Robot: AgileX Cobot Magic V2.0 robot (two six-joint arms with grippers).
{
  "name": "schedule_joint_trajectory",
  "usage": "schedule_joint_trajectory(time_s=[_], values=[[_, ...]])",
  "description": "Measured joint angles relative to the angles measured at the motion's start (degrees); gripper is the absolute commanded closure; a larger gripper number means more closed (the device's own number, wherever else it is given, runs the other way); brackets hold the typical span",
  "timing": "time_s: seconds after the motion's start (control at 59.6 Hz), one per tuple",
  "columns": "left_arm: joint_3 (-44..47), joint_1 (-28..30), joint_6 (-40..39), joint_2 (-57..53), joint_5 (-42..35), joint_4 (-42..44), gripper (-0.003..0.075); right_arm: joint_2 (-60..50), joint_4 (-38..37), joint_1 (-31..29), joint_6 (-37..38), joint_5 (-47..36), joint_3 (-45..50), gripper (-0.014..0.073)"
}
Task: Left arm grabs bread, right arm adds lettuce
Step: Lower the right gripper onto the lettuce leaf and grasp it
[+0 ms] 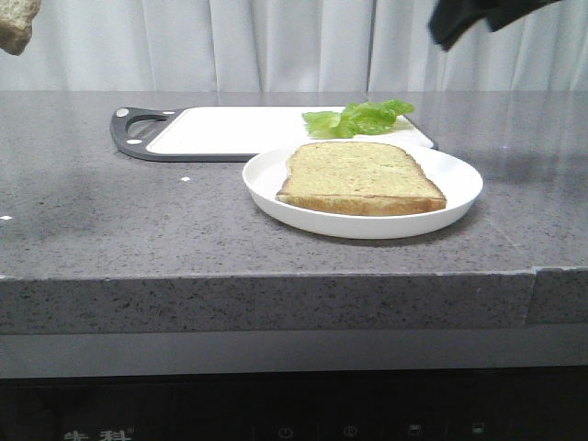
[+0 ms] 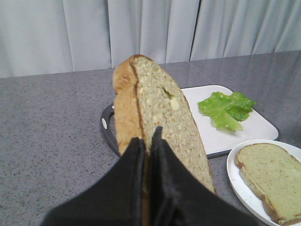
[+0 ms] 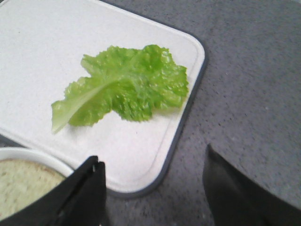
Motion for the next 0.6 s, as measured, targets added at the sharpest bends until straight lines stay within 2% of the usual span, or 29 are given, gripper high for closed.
schedule_joint_trajectory(time_s=[0.151,0.319,0.52,0.604], values=[[0.0,0.0,0.0,0.0,0.0,0.0,0.0741,10.9,0.0,0.4,-0.2,3.8,-11.5,0.013],[0.0,0.0,0.0,0.0,0.0,0.0,0.0741,19.3,0.0,0.7,-0.2,5.6,-19.4,0.013],[0.0,0.0,0.0,0.0,-0.1,0.0,0.0741,23.8,0.0,0.8,-0.2,6.0,-22.5,0.0137],[0.0,0.0,0.0,0.0,-0.1,-0.1,0.0741,24.3,0.0,0.8,-0.2,6.0,-22.5,0.0212]])
